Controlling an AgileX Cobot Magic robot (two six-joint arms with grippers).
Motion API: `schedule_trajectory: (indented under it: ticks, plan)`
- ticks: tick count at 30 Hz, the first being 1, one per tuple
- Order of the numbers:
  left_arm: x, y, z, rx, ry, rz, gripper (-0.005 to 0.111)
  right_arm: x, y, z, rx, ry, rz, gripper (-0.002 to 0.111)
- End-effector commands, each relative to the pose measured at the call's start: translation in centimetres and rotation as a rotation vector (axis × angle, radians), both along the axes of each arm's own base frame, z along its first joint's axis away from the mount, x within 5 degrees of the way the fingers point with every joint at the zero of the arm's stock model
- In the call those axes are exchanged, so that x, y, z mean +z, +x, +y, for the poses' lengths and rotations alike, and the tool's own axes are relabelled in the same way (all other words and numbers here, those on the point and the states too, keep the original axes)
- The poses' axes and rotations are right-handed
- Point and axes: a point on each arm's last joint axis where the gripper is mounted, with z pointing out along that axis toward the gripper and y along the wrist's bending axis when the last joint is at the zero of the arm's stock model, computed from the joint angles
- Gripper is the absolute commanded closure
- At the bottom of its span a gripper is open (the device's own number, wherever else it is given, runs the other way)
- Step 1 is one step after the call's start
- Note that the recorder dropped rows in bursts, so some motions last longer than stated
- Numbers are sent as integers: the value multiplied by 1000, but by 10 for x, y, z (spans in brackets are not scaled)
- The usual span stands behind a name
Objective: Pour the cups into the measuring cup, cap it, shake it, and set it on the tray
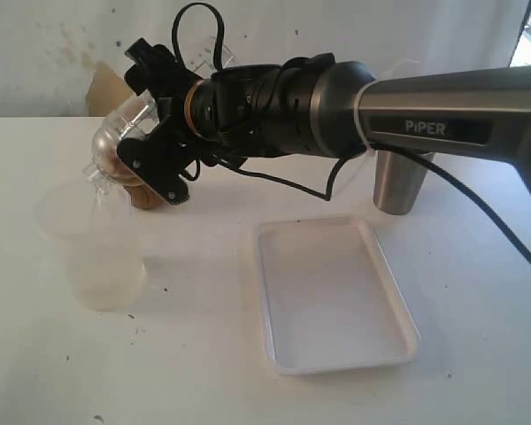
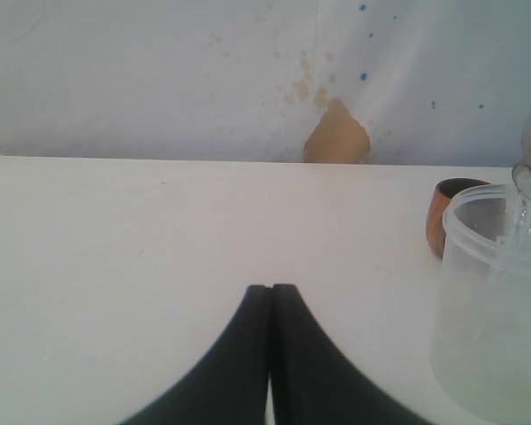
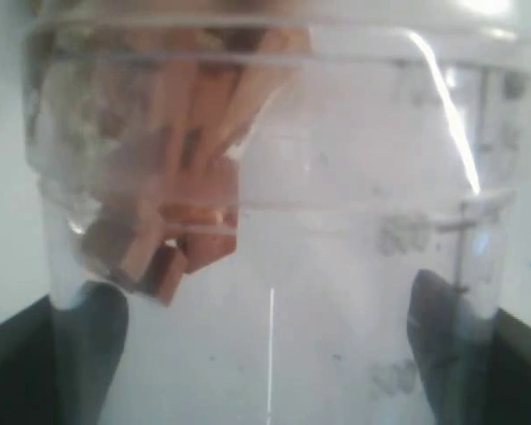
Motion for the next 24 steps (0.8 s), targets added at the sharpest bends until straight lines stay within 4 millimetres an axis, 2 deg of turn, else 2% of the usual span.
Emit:
schedule_trajectory:
  ticks: [1,24]
  plan:
    - [0,0,0,0,0,-10,107,12,-3,3,32,-2,-37,108]
    - [0,0,0,0,0,-10,107,13,-4,5,84,-62,-75,108]
